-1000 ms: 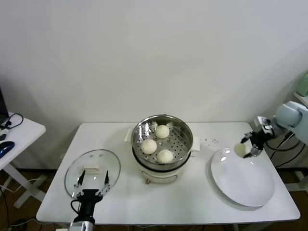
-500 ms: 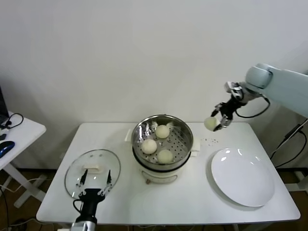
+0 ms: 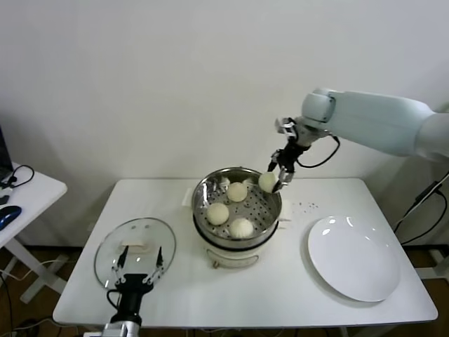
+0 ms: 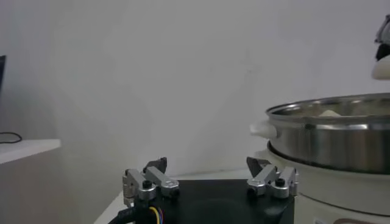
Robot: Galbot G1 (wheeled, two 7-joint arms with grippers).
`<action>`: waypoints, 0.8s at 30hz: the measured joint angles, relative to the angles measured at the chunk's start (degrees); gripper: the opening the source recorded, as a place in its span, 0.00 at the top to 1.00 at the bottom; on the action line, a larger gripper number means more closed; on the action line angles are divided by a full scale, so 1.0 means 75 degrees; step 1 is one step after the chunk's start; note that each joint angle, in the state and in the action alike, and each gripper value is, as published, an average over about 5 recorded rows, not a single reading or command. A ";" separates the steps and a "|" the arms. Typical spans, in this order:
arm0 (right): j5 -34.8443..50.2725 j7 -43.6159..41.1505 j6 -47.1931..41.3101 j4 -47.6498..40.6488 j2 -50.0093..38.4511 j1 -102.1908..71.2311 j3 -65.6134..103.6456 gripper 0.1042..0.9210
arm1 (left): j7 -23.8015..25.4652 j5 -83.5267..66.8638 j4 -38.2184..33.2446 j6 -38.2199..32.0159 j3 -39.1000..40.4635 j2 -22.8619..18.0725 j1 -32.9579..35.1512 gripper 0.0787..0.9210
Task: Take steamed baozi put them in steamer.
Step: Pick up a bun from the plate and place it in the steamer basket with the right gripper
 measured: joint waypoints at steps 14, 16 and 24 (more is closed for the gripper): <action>-0.0051 0.0165 -0.0117 -0.0252 0.0722 -0.0556 -0.0235 0.26 | 0.0020 -0.0108 0.0023 0.0020 -0.0156 0.0054 -0.0139 0.12; -0.0080 0.0200 -0.0138 -0.0249 0.0740 -0.0639 -0.0247 0.26 | 0.0023 -0.0118 0.0047 0.0012 -0.0161 0.0064 -0.0139 0.12; -0.0245 0.0266 -0.0151 -0.0306 0.0804 -0.0901 -0.0261 0.26 | 0.0025 -0.0111 0.0082 0.0013 -0.0104 0.0048 -0.0121 0.12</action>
